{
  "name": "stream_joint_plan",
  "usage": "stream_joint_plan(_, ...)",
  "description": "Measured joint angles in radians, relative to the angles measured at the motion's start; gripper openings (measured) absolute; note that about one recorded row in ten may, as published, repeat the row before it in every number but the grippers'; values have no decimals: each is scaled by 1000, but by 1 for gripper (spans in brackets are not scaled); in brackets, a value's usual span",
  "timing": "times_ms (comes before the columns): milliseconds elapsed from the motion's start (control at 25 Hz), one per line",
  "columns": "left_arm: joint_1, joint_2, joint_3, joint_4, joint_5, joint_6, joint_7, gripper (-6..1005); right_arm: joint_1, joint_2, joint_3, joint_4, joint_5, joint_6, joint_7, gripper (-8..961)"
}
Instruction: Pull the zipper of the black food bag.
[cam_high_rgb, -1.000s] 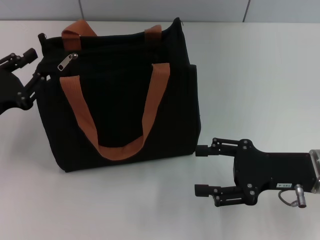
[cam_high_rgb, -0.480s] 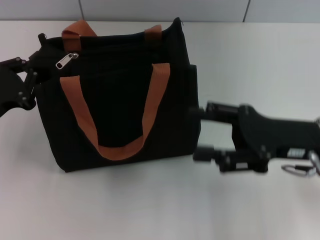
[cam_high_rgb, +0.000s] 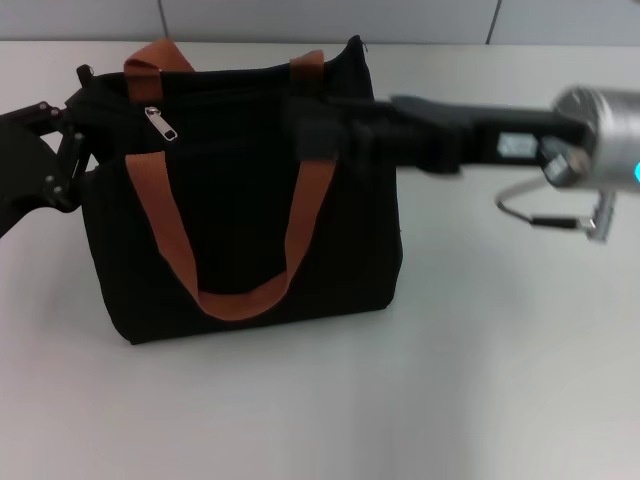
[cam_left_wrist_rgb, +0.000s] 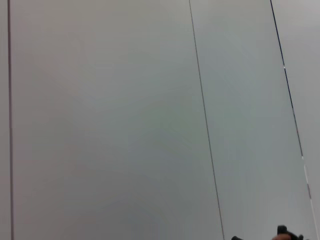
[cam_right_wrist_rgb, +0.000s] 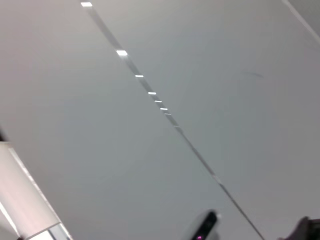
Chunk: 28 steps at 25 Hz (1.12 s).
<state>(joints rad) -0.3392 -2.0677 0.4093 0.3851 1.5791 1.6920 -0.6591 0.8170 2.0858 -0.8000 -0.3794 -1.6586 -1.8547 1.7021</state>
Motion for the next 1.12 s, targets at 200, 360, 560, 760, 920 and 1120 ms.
stream_joint_plan(200, -7, 0, -1, -9, -20, 10, 0, 16, 81, 0, -33, -61, -2, 135, 223, 799)
stream_joint_plan(360, -8, 2, -1, -9, -23, 11, 1, 16, 104, -1, -114, -139, -8, 252, 321, 800)
stream_joint_plan(560, -8, 2, 0, -8, -23, 13, 1, 16, 133, -6, -238, -200, -11, 354, 434, 800)
stream_joint_plan(760, -8, 3, 1, -8, -24, 20, 1, 16, 178, -8, -274, -208, -64, 395, 526, 796)
stream_joint_plan(920, -8, 3, 1, -8, -24, 29, 0, 16, 213, -5, -280, -202, -112, 420, 563, 781)
stream_joint_plan(1120, -9, 2, 5, -8, -24, 32, 1, 16, 242, 0, -322, -198, -124, 462, 578, 758)
